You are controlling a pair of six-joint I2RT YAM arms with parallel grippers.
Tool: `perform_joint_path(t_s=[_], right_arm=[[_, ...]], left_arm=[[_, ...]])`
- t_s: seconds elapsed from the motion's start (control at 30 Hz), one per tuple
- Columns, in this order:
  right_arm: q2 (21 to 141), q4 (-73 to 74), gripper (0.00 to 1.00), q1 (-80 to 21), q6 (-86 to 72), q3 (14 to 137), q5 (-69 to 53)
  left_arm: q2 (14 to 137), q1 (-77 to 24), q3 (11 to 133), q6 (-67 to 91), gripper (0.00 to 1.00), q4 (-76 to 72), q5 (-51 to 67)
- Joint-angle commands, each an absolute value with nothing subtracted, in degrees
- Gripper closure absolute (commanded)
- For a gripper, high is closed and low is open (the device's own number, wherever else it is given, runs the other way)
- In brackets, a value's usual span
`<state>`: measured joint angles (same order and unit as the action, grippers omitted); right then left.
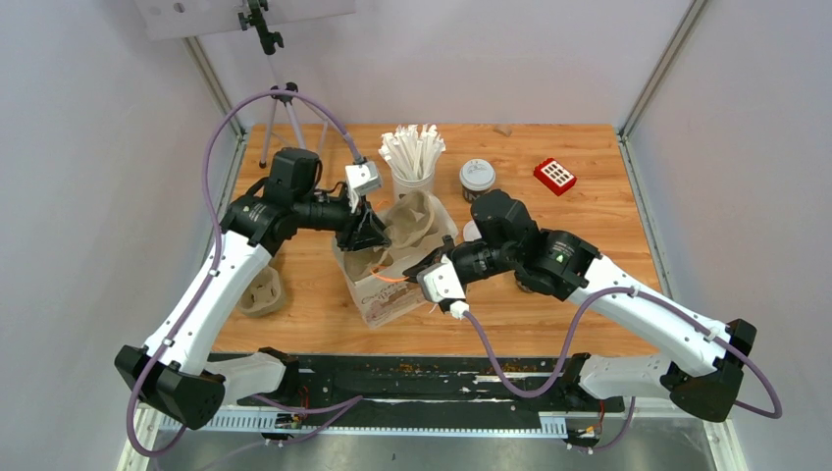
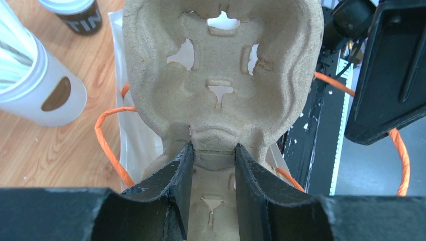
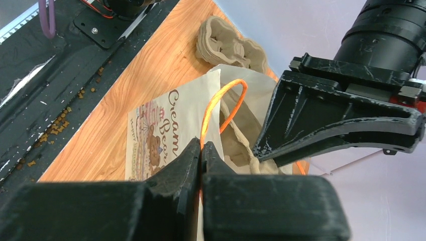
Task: Pack the takeout coffee
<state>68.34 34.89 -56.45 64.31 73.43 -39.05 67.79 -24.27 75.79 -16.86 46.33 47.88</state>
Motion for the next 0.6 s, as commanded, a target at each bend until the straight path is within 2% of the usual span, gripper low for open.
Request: perform_joint_path(t_s=[0.0,0.3,0.57], right_arm=[[67.10,33.17,1.00,-56.69,65.22,73.06,-38.66],[68.03,32.68,1.00,-56.69,63.75,72.63,-37.96],[68.01,30.78,1.00,-56.69,63.07,71.89,-36.51]], left_arm=[[66.98,-25.15,75.37,-20.25,0.72,49.95,44.33],[66.00,-28.13,73.96,-17.98,0.73,51.16,33.35],[67.71,-30.19,76.91,-17.19,0.73,54.97,28.51]])
